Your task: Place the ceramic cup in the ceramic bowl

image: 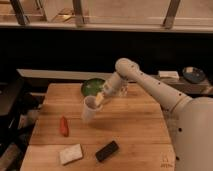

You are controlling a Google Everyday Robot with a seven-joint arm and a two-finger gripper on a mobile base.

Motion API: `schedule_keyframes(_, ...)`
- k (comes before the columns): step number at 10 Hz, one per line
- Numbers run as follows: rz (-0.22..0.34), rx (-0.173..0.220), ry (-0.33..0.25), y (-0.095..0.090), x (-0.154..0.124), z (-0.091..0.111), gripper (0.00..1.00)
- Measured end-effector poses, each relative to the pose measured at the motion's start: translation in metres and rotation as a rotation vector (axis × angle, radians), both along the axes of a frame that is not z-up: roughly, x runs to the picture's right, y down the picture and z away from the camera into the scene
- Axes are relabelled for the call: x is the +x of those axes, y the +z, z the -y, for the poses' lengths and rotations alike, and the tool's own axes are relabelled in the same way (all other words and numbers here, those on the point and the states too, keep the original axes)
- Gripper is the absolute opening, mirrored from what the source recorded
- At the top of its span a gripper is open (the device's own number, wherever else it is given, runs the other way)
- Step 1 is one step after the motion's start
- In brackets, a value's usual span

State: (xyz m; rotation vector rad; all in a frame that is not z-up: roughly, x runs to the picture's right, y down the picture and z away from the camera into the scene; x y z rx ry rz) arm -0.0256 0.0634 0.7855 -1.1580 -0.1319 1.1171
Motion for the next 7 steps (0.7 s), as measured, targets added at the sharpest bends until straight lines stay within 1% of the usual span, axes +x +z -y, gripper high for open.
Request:
schedule_keyframes(1, -0.018, 0.024, 0.021, 0.001, 0.005, 0.022, 0.00)
schedule_keyframes(2, -0.045, 0.054, 0.048, 0.005, 0.011, 0.050, 0.00)
schedule_keyframes(3, -0.078, 0.094, 0.075, 0.011, 0.016, 0.084, 0.00)
schedule_keyframes(4, -0.101, 0.127, 0.099, 0.015, 0.020, 0.111, 0.00)
schedule_keyframes(6, -0.116, 0.170, 0.158, 0.015, 0.020, 0.154, 0.00)
schedule_keyframes(7, -0.119, 0.178, 0.170, 0.015, 0.021, 0.162, 0.00)
